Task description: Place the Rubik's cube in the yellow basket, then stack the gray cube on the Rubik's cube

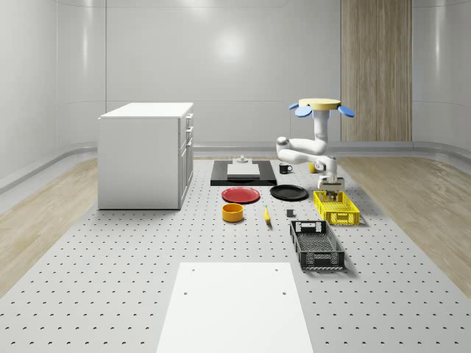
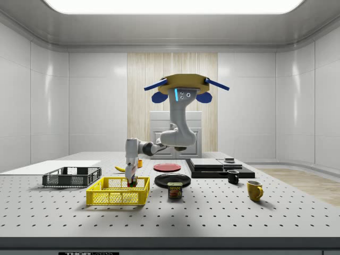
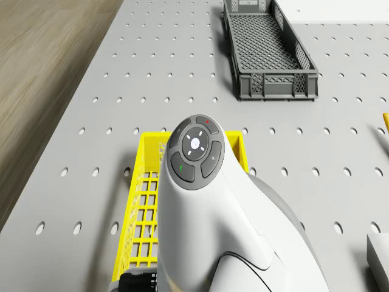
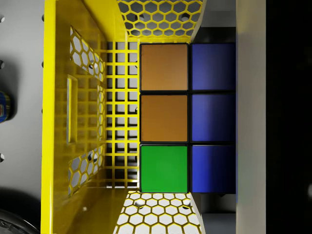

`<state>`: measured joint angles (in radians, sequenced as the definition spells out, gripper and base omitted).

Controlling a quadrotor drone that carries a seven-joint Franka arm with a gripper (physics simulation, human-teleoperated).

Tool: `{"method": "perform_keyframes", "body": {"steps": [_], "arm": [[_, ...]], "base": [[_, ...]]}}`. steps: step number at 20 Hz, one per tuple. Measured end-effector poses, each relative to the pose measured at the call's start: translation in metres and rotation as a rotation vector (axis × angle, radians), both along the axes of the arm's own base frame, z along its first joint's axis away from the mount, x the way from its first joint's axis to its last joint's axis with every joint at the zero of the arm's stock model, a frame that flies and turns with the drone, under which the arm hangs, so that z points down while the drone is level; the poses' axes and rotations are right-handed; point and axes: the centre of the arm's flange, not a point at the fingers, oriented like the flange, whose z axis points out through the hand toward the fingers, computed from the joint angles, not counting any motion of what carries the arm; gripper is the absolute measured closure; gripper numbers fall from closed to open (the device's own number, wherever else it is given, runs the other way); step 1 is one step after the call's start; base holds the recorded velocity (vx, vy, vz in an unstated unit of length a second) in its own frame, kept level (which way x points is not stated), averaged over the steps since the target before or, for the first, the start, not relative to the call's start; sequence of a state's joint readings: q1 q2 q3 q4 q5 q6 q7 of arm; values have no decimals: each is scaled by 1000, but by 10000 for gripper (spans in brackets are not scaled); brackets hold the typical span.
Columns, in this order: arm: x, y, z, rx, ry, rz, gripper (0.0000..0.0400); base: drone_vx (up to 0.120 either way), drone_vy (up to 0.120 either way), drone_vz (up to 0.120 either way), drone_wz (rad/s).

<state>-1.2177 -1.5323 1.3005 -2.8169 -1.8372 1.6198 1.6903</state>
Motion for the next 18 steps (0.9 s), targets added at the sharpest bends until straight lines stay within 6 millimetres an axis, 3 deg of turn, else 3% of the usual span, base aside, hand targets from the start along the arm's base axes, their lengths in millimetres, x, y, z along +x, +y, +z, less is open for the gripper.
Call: {"method": "perform_keyframes", "body": {"steps": [15,18], "arm": [[0,0,43,0,0,0,75],[0,0,46,0,0,0,35]], "base": [[0,0,0,0],[0,0,0,0]]}}
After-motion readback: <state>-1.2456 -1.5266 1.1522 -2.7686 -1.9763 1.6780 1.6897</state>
